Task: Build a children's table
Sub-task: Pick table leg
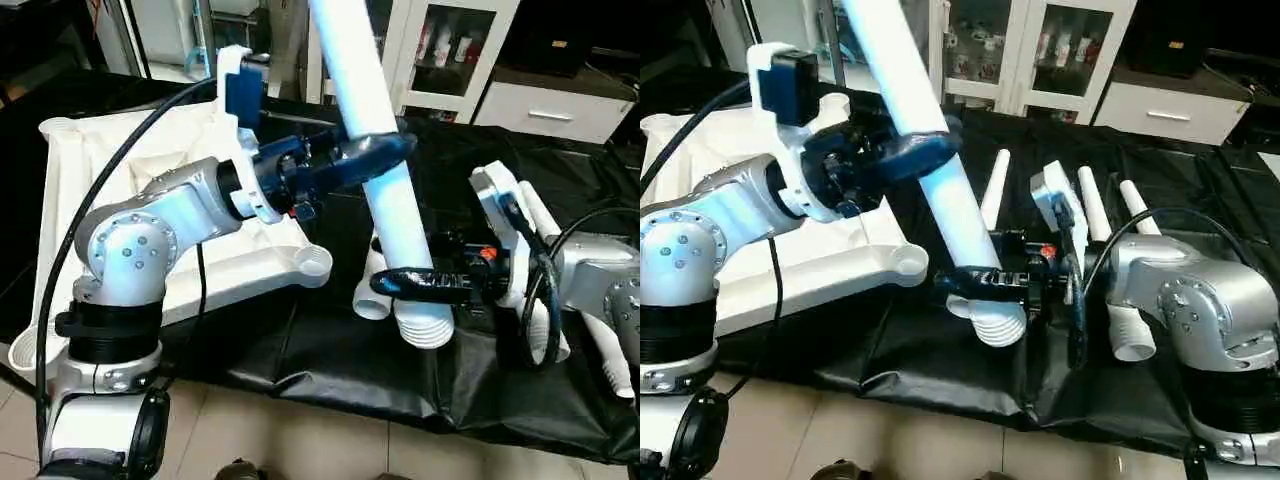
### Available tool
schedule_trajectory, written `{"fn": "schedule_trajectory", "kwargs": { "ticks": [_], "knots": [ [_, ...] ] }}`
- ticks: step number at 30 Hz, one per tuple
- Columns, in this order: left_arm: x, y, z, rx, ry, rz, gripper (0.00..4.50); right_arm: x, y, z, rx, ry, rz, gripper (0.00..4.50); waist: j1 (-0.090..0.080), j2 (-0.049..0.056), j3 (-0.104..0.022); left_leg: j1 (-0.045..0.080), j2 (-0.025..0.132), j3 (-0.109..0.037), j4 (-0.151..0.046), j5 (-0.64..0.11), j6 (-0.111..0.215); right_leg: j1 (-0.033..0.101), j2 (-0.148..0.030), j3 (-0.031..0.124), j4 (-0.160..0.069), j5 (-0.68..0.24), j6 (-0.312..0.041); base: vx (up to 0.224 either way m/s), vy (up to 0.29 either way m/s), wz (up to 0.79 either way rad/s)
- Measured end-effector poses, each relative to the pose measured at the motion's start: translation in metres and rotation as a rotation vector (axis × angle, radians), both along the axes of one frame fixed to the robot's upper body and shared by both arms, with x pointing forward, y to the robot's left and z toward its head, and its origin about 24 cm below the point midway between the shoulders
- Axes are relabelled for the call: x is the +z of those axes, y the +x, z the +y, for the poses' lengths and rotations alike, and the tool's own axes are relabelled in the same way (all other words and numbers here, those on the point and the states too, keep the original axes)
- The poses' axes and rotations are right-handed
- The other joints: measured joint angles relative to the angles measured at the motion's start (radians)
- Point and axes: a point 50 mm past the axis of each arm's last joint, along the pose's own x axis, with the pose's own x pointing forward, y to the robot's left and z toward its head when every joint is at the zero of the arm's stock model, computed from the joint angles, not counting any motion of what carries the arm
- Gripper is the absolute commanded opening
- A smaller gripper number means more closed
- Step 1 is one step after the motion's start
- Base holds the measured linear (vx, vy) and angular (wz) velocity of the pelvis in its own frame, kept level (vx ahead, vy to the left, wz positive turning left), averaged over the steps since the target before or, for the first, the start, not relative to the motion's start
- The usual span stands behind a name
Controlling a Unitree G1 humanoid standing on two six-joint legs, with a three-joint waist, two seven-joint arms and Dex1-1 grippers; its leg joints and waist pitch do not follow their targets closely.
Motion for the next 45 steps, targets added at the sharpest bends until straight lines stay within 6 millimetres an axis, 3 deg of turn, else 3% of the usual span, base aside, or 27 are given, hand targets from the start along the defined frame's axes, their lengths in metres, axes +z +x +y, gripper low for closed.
{"fn": "schedule_trajectory", "kwargs": {
  "ticks": [4, 13, 23, 24, 32, 37, 45],
  "knots": [
    [-0.001, 0.002, 0.001, -0.016, -0.027, 0.028, 1.79, 0.001, -0.003, 0.002, 0.031, 0.016, 0.045, 3.15, 0.002, 0.000, 0.000, 0.000, 0.000, 0.000, 0.000, 0.000, 0.000, 0.000, 0.000, 0.000, 0.000, 0.000, 0.000, 0.000, 0.000, 0.00],
    [-0.003, 0.007, 0.005, -0.006, -0.069, 0.062, 1.78, 0.008, -0.003, 0.004, 0.041, 0.027, 0.067, 2.24, 0.006, 0.000, 0.000, 0.000, 0.000, 0.000, 0.000, 0.000, 0.000, 0.000, 0.000, 0.000, 0.000, 0.000, 0.000, 0.000, 0.000, 0.00],
    [-0.004, 0.009, 0.005, -0.008, -0.087, 0.081, 1.78, 0.011, -0.005, 0.005, 0.034, 0.022, 0.058, 2.02, 0.008, 0.000, 0.000, 0.000, 0.000, 0.000, 0.000, 0.000, 0.000, 0.000, 0.000, 0.000, 0.000, 0.000, 0.000, 0.000, 0.000, 0.00],
    [-0.004, 0.009, 0.005, -0.001, -0.086, 0.085, 2.13, 0.011, -0.005, 0.005, 0.028, 0.020, 0.053, 2.02, 0.008, 0.000, 0.000, 0.000, 0.000, 0.000, 0.000, 0.000, 0.000, 0.000, 0.000, 0.000, 0.000, 0.000, 0.000, 0.000, 0.000, 0.00],
    [-0.002, 0.018, 0.006, 0.112, -0.083, 0.147, 2.93, 0.011, 0.007, 0.012, -0.121, -0.046, -0.101, 1.93, 0.008, 0.000, 0.000, 0.000, 0.000, 0.000, 0.000, 0.000, -0.001, 0.000, 0.000, 0.000, 0.000, 0.000, 0.000, 0.000, 0.000, 0.00],
    [-0.007, 0.027, -0.002, 0.264, -0.056, 0.197, 3.34, 0.003, 0.017, 0.021, -0.230, -0.206, -0.280, 1.92, 0.006, -0.001, 0.000, -0.001, 0.000, 0.000, 0.000, 0.001, -0.001, 0.000, 0.000, 0.000, 0.000, 0.000, 0.000, 0.000, 0.000, 0.00],
    [-0.013, 0.044, -0.004, 0.565, -0.037, 0.241, 3.40, -0.003, 0.032, 0.039, -0.456, -0.375, -0.543, 1.90, -0.004, -0.001, 0.000, -0.001, 0.000, 0.000, 0.000, 0.002, -0.004, 0.000, 0.000, 0.000, 0.000, 0.000, 0.001, 0.000, 0.000, 0.00]
  ]
}}
